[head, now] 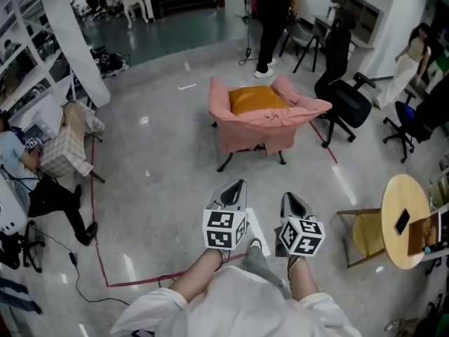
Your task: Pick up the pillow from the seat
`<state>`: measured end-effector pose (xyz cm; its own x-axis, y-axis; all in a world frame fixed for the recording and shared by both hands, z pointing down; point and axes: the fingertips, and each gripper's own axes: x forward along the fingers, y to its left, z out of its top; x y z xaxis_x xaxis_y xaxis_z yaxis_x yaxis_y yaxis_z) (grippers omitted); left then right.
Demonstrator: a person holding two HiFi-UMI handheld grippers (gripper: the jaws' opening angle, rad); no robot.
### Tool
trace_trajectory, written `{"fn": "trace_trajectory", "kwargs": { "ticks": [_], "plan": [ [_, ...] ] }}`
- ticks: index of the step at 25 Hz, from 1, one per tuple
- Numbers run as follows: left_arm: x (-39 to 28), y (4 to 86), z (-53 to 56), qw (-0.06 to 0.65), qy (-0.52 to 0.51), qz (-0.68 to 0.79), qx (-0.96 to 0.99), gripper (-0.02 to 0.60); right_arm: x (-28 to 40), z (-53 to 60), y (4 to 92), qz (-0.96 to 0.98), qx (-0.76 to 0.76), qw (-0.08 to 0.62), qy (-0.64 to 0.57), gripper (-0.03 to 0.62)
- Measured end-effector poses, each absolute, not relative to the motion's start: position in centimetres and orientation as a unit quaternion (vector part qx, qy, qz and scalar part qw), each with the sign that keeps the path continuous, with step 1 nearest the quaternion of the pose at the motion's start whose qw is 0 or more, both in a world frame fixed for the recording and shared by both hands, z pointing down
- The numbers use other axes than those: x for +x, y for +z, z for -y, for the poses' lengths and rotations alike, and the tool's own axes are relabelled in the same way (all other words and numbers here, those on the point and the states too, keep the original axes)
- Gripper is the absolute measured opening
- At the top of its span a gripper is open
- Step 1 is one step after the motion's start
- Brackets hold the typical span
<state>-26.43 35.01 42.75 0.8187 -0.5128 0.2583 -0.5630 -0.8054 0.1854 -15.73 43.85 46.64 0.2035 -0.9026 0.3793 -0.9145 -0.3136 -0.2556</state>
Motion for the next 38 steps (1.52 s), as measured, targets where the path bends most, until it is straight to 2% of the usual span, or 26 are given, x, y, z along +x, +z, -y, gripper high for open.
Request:
{"fn": "trace_trajectory", "kwargs": {
  "ticks": [17,28,38],
  "plan": [
    [-12.8,42.8,-25.8,0.131,0.099,0.293,0.942,0.008,-1.6,-35.0,46.6,0.595,0.765,0.021,0.244,0.029],
    [-7.1,43.9,-22.8,0.138,0.105,0.293,0.94,0.008,2.5,-29.7,47.5,0.623,0.741,0.038,0.248,0.029],
    [-4.9,44.7,-19.7,0.152,0.096,0.294,0.939,0.008,5.0,-27.1,49.2,0.621,0.737,0.041,0.262,0.029]
  ]
}}
